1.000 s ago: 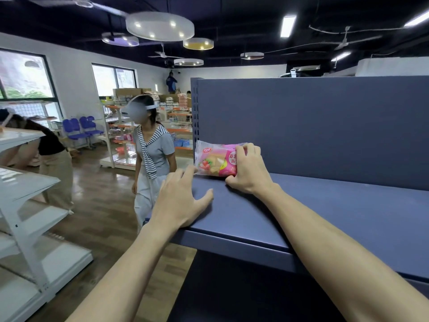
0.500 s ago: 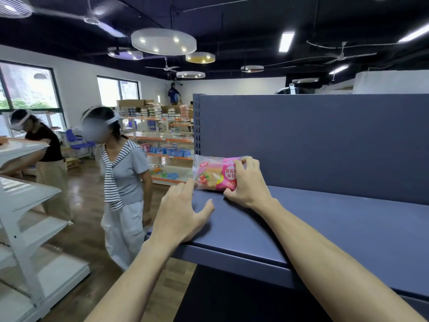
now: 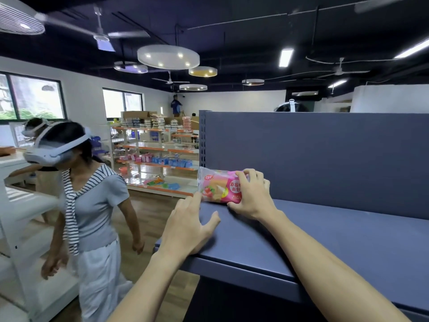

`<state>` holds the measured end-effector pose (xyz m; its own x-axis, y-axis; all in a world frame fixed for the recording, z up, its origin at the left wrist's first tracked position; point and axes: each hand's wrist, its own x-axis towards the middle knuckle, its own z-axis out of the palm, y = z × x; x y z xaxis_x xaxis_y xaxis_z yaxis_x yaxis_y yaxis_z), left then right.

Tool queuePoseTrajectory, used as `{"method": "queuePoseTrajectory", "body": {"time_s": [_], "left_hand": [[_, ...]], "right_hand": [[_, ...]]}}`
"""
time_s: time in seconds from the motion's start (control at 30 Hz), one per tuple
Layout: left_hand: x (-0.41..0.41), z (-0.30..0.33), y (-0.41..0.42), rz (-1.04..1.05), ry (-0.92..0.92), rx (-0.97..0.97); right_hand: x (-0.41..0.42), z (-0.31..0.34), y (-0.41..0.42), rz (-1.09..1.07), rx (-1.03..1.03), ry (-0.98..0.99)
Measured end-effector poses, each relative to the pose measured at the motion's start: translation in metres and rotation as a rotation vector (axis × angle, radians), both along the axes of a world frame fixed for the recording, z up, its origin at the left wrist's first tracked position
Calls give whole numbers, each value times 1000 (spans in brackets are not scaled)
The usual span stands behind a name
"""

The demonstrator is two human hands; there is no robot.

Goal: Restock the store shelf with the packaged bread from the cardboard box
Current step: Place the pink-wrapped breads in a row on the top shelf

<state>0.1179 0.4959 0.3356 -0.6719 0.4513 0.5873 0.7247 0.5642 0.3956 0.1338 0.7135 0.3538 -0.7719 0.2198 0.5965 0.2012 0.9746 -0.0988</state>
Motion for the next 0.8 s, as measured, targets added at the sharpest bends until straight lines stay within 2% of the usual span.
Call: {"method": "queuePoseTrajectory", "body": {"time_s": [0.17,0.3,0.5,0.8], "left_hand": [[2,2,0,-24,0,30],[1,2,0,-42,6,49],[-1,0,0,-39,27,94],[-2,-2,2,-44,34,107]], "right_hand": [[-2,14,-17,112,200,96],[-13,21,-32,196,325,-186],[-38,17,-28,102,325,-293],[-48,9,-28,85,313,-243]]}}
